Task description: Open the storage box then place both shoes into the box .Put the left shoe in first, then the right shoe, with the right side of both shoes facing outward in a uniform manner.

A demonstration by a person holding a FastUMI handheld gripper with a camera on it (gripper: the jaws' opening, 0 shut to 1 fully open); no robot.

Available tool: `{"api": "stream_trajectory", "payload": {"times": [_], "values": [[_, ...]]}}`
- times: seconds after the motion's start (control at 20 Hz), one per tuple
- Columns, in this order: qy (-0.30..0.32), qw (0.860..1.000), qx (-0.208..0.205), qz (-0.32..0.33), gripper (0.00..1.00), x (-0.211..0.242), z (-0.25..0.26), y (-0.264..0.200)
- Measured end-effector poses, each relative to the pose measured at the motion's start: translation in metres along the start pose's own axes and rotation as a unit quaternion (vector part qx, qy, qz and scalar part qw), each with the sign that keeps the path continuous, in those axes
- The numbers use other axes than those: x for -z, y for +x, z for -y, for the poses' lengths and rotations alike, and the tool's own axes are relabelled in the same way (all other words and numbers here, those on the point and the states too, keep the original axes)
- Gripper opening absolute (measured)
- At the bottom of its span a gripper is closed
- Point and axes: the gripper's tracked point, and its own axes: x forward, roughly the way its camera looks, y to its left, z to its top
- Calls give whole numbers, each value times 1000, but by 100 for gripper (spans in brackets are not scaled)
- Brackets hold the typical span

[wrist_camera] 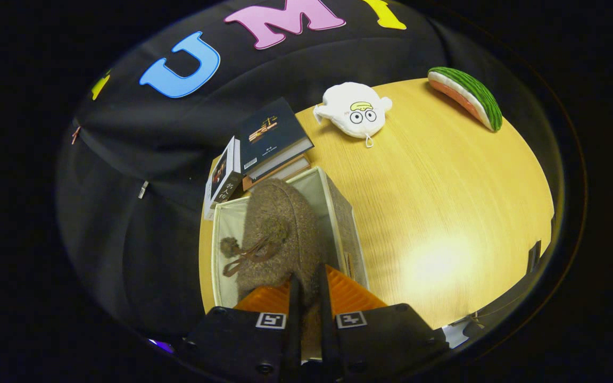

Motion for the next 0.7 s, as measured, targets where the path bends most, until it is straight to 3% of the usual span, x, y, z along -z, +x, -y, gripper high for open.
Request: {"api": "stream_trajectory", "payload": {"times": [0.05,0.1,0.25,0.45,0.7], "values": [[0,1000,-16,-5,26,2,-7,-3],[-1,1000,-30,-2,49,2,-15,-9],[-10,999,-43,23,98,-10,-22,-29],[-43,993,-34,102,98,-45,-2,-74],[-141,969,26,203,99,-87,57,-122]]}}
